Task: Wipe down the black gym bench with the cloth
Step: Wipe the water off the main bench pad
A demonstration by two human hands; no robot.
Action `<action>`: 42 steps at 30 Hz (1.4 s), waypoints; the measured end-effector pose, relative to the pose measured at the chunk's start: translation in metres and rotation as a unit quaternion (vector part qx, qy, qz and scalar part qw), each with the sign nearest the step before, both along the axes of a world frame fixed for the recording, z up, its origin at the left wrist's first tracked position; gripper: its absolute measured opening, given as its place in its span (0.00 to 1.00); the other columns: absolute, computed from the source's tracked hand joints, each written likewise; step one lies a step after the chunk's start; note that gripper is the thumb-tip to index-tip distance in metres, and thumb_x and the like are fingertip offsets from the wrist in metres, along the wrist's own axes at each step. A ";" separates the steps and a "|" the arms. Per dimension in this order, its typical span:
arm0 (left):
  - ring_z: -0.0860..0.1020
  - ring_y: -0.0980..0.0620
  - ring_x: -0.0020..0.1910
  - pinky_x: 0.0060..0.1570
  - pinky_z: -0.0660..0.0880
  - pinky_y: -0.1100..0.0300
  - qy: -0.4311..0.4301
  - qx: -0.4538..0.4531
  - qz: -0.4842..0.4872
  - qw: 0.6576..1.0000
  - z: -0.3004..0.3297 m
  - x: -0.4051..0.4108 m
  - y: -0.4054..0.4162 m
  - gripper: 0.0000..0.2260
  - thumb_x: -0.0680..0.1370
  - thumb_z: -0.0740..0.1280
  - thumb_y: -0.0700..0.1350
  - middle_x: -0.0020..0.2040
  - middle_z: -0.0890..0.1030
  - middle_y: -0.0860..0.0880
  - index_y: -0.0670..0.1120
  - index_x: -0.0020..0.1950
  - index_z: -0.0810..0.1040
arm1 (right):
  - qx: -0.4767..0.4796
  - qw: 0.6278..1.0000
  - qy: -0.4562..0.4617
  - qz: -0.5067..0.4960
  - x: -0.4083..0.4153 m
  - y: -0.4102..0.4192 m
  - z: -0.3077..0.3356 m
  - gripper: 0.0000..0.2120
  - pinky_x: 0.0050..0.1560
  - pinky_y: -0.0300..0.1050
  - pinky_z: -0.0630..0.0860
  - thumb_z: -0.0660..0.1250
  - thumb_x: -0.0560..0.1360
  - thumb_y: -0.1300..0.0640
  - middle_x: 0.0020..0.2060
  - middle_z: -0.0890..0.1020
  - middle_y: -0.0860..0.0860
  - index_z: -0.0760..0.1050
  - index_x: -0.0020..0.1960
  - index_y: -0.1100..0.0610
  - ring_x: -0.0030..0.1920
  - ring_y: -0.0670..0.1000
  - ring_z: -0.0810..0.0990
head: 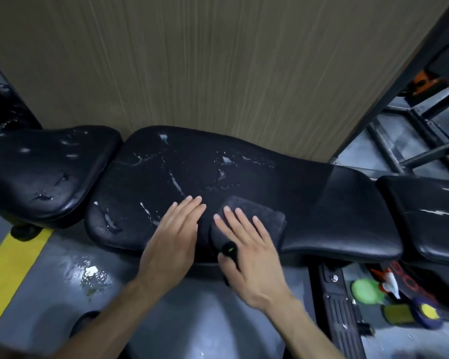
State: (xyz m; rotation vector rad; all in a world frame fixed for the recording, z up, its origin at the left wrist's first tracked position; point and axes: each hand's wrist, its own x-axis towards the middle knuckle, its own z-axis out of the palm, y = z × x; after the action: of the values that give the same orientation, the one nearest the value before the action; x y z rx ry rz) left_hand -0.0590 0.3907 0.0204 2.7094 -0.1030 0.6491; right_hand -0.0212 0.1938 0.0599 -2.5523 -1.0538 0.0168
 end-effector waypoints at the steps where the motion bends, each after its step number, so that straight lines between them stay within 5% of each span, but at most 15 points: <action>1: 0.65 0.48 0.78 0.76 0.62 0.45 0.000 -0.008 -0.004 1.000 -0.001 0.000 0.001 0.21 0.81 0.58 0.35 0.77 0.70 0.46 0.41 0.75 0.70 | 0.017 1.000 0.017 0.004 0.008 -0.009 0.002 0.31 0.80 0.49 0.47 0.55 0.77 0.45 0.80 0.59 0.44 0.60 0.80 0.46 0.81 0.44 0.51; 9: 0.68 0.46 0.77 0.76 0.63 0.44 -0.010 -0.017 -0.031 0.999 -0.003 -0.001 0.001 0.23 0.78 0.61 0.30 0.75 0.72 0.45 0.39 0.73 0.72 | 0.077 0.942 0.014 -0.326 0.016 -0.049 -0.009 0.33 0.80 0.51 0.48 0.52 0.74 0.44 0.79 0.62 0.47 0.65 0.79 0.49 0.80 0.49 0.56; 13: 0.68 0.46 0.77 0.76 0.62 0.44 0.000 -0.061 -0.044 0.997 0.002 -0.001 0.003 0.22 0.80 0.55 0.36 0.75 0.72 0.45 0.40 0.73 0.72 | 0.098 0.980 0.040 -0.166 -0.067 0.036 -0.014 0.35 0.80 0.49 0.41 0.57 0.75 0.48 0.81 0.55 0.43 0.57 0.81 0.46 0.81 0.45 0.47; 16: 0.66 0.49 0.78 0.79 0.58 0.48 0.002 -0.128 -0.053 0.990 0.009 -0.004 0.008 0.23 0.79 0.54 0.34 0.76 0.71 0.47 0.42 0.74 0.72 | 0.088 0.991 0.063 -0.079 -0.066 0.023 -0.001 0.33 0.79 0.43 0.44 0.58 0.76 0.49 0.80 0.57 0.39 0.58 0.80 0.44 0.80 0.41 0.50; 20: 0.69 0.51 0.75 0.78 0.60 0.51 -0.005 -0.146 -0.060 0.987 0.017 -0.016 0.025 0.23 0.78 0.58 0.30 0.73 0.75 0.50 0.44 0.71 0.76 | 0.116 0.961 0.079 -0.238 -0.012 -0.040 0.014 0.29 0.76 0.33 0.49 0.58 0.74 0.52 0.74 0.65 0.37 0.68 0.76 0.48 0.78 0.44 0.61; 23: 0.73 0.52 0.72 0.75 0.64 0.52 -0.016 -0.132 -0.040 0.990 0.017 -0.029 0.040 0.18 0.79 0.61 0.34 0.68 0.79 0.51 0.45 0.66 0.80 | 0.078 0.923 0.068 -0.371 0.005 -0.042 0.011 0.33 0.79 0.44 0.47 0.49 0.75 0.46 0.79 0.62 0.47 0.64 0.79 0.51 0.80 0.49 0.56; 26: 0.74 0.53 0.70 0.74 0.65 0.52 -0.024 -0.133 -0.026 0.990 0.017 -0.037 0.048 0.16 0.80 0.61 0.36 0.66 0.81 0.51 0.45 0.65 0.81 | 0.067 0.945 0.018 -0.321 -0.031 0.023 -0.005 0.36 0.80 0.54 0.44 0.47 0.73 0.42 0.81 0.58 0.48 0.61 0.80 0.50 0.81 0.49 0.51; 31: 0.75 0.51 0.69 0.73 0.66 0.52 -0.036 -0.164 -0.003 0.986 0.024 -0.035 0.051 0.20 0.78 0.55 0.37 0.65 0.81 0.50 0.45 0.65 0.81 | 0.063 0.992 0.034 -0.104 -0.085 0.079 0.000 0.34 0.80 0.45 0.40 0.53 0.75 0.48 0.81 0.55 0.41 0.59 0.81 0.46 0.80 0.40 0.46; 35: 0.75 0.51 0.68 0.71 0.69 0.51 -0.041 -0.196 0.019 0.980 0.028 -0.037 0.062 0.19 0.77 0.57 0.34 0.62 0.82 0.52 0.45 0.62 0.81 | 0.104 0.973 0.077 -0.193 -0.033 0.013 0.007 0.30 0.80 0.45 0.47 0.55 0.74 0.50 0.76 0.63 0.38 0.67 0.76 0.45 0.79 0.41 0.57; 39: 0.77 0.52 0.66 0.71 0.69 0.54 -0.041 -0.203 0.044 0.977 0.030 -0.048 0.076 0.17 0.79 0.58 0.36 0.60 0.83 0.53 0.46 0.60 0.82 | 0.103 0.924 0.069 -0.362 -0.020 0.001 0.004 0.34 0.80 0.50 0.43 0.48 0.73 0.44 0.79 0.61 0.44 0.65 0.78 0.49 0.81 0.46 0.53; 42: 0.77 0.53 0.65 0.69 0.68 0.62 -0.043 -0.207 0.064 0.975 0.033 -0.056 0.086 0.16 0.79 0.59 0.36 0.59 0.84 0.53 0.46 0.59 0.83 | 0.100 0.949 0.013 -0.299 -0.059 0.069 -0.010 0.35 0.80 0.51 0.41 0.49 0.73 0.43 0.80 0.58 0.45 0.63 0.79 0.48 0.81 0.45 0.49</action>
State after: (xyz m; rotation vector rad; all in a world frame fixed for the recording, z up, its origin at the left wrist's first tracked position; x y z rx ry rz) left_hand -0.1146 0.4772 0.0531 2.2988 0.1698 0.7340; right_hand -0.0806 0.2624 0.0504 -2.5642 -0.2209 -0.2063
